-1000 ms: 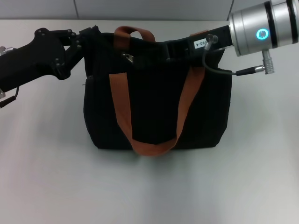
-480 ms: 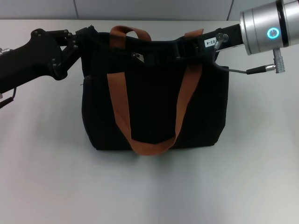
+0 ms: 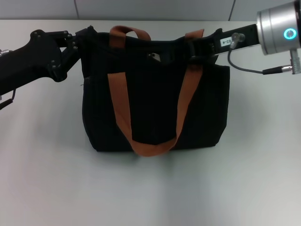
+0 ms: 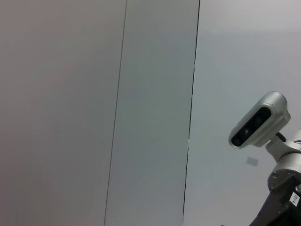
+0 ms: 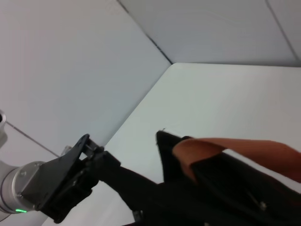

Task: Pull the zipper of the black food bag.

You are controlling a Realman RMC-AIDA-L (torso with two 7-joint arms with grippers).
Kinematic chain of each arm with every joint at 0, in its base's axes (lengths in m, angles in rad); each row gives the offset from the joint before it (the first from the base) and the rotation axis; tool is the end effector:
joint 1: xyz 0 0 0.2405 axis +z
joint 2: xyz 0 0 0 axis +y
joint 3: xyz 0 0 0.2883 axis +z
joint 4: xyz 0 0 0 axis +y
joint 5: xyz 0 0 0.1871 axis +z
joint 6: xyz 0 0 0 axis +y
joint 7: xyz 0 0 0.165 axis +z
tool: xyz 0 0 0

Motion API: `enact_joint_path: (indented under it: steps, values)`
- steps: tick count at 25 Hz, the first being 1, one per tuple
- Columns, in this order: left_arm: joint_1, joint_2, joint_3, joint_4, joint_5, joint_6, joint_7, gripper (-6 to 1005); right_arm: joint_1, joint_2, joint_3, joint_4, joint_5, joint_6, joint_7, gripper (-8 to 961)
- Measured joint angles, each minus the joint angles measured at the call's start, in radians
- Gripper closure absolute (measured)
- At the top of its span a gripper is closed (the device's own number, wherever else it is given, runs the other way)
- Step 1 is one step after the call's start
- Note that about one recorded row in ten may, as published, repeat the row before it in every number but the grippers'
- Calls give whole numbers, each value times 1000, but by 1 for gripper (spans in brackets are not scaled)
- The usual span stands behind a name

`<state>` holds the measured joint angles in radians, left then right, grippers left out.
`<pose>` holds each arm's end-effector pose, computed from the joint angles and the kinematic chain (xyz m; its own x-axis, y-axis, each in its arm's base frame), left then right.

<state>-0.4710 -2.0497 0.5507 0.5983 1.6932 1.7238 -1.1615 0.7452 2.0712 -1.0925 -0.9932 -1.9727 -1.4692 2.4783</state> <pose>-0.2538 0.3279 0.0222 0.6367 0.0406 0.7700 0.4040 -0.8682 -0.2882 0.1382 0.3861 -0.0399 0.5839 -0.7537 -0.3017 -0.7655 -0.6349 0.1046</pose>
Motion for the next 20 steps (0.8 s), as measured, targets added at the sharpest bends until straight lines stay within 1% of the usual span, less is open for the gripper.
enact_joint_path:
  steps: [5, 10, 12, 20]
  values:
    - [3, 1, 0, 0, 0, 0, 2, 967, -28, -5, 26, -23, -15, -8, 6, 953]
    - [3, 2, 0, 0, 0, -3, 2, 967, -54, -5, 92, -47, -52, -33, 7, 953]
    - [3, 2, 0, 0, 0, -5, 2, 967, -75, -5, 123, -71, -64, -46, 7, 953]
    - [3, 2, 0, 0, 0, -8, 3, 967, -117, -3, 174, -109, -69, -77, 2, 953]
